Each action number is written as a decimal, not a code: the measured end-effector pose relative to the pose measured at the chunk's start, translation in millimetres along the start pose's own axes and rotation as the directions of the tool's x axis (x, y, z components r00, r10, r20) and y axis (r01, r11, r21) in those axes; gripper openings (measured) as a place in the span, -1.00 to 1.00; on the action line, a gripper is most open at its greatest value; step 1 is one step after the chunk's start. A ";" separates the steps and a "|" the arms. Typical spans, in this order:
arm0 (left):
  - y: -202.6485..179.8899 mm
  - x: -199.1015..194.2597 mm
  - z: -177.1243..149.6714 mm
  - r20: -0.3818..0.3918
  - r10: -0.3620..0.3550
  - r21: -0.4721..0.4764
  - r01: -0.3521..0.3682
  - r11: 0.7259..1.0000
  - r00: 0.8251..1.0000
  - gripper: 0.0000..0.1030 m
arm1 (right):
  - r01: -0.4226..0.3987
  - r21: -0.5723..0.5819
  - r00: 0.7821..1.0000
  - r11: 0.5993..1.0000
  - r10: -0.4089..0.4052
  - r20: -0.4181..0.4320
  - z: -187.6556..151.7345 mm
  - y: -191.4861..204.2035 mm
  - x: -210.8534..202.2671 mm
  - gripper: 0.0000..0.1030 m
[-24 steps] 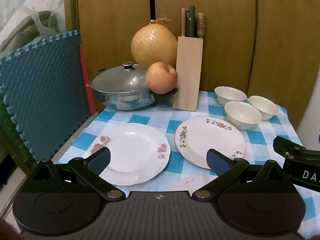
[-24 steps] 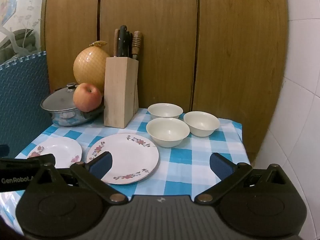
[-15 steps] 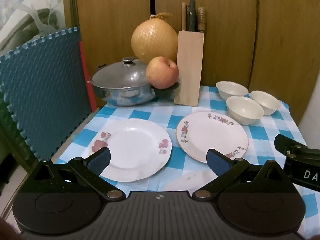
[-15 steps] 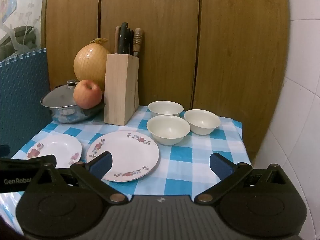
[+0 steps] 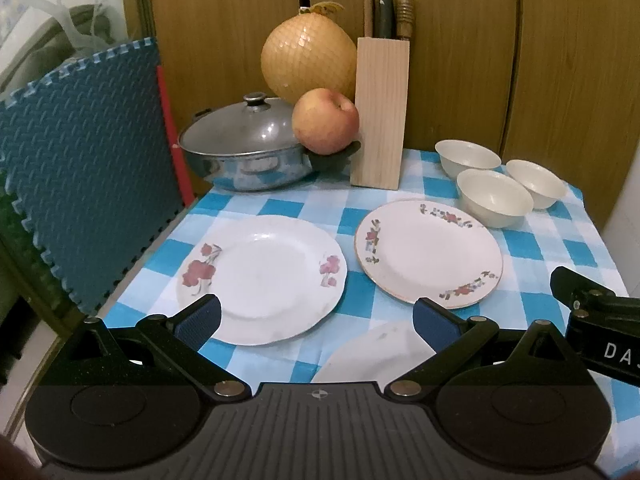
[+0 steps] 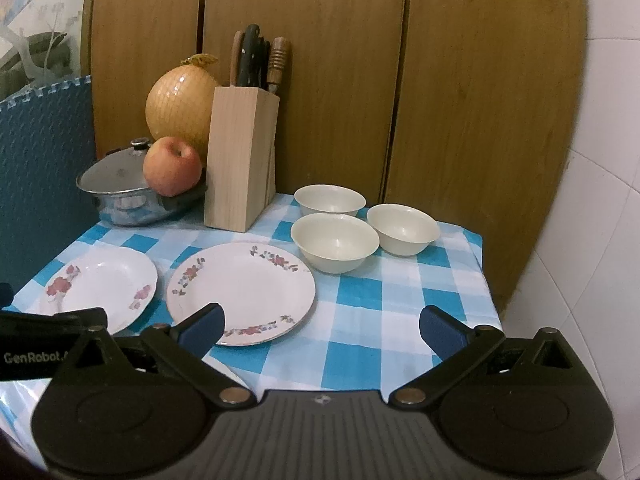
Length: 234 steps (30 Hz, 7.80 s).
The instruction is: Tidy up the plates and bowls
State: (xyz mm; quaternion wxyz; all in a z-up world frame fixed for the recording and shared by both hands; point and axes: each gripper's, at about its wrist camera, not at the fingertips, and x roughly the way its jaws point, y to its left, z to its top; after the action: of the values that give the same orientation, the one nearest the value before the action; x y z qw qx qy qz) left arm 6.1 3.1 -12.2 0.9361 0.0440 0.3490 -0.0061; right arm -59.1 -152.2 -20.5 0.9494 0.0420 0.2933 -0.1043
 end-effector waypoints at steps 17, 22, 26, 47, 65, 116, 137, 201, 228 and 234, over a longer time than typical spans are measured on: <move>-1.1 0.3 -4.0 -0.018 0.010 0.021 -0.010 1.000 1.000 1.00 | -0.004 -0.004 1.000 1.000 0.004 -0.017 -2.1 2.5 1.8 0.92; -0.7 0.6 -5.3 -0.022 0.015 0.022 -0.014 1.000 1.000 1.00 | -0.004 -0.005 1.000 1.000 0.004 -0.018 -2.4 2.4 1.9 0.92; -0.8 0.7 -6.1 -0.025 0.018 0.028 -0.017 0.999 1.000 1.00 | -0.003 -0.007 1.000 1.000 0.002 -0.019 -4.9 3.6 0.1 0.92; -1.6 -1.0 -14.9 -0.036 0.026 0.042 -0.025 0.999 0.999 1.00 | -0.010 -0.031 0.999 0.999 0.008 -0.045 -9.3 6.6 2.6 0.91; 7.0 4.9 -32.2 -0.111 0.021 0.050 -0.016 0.999 0.994 1.00 | -0.051 -0.014 0.989 0.999 0.048 -0.140 -24.9 1.4 10.9 0.91; 7.0 45.1 -41.3 -0.337 -0.141 -0.001 0.150 0.989 0.931 0.64 | -0.314 0.043 0.891 0.948 0.310 -0.332 -48.2 28.4 43.4 -0.43; 9.1 46.5 18.7 -0.191 -0.194 -0.006 0.196 0.981 0.962 0.83 | -0.234 0.140 0.912 0.962 0.267 -0.312 -9.9 -13.8 64.2 -0.22; -47.5 192.6 72.8 -0.291 -0.272 0.126 0.319 0.939 0.917 0.56 | -0.232 0.400 0.885 0.887 0.363 -0.292 10.7 -41.3 168.5 -0.57; -58.1 203.8 71.9 -0.286 -0.281 0.145 0.331 0.932 0.916 0.71 | -0.226 0.439 0.875 0.869 0.379 -0.300 7.8 -51.8 178.3 -0.47; -48.0 199.7 75.4 -0.293 -0.297 0.078 0.332 0.940 0.909 0.59 | -0.241 0.444 0.879 0.863 0.388 -0.278 11.9 -53.0 171.7 -0.49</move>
State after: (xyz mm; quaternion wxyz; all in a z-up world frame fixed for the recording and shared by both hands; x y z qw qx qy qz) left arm 204.4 -47.4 -89.8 0.8599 0.0466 0.4780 -0.1729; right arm 74.1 -235.3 -108.9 0.8553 0.2994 0.4227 0.0071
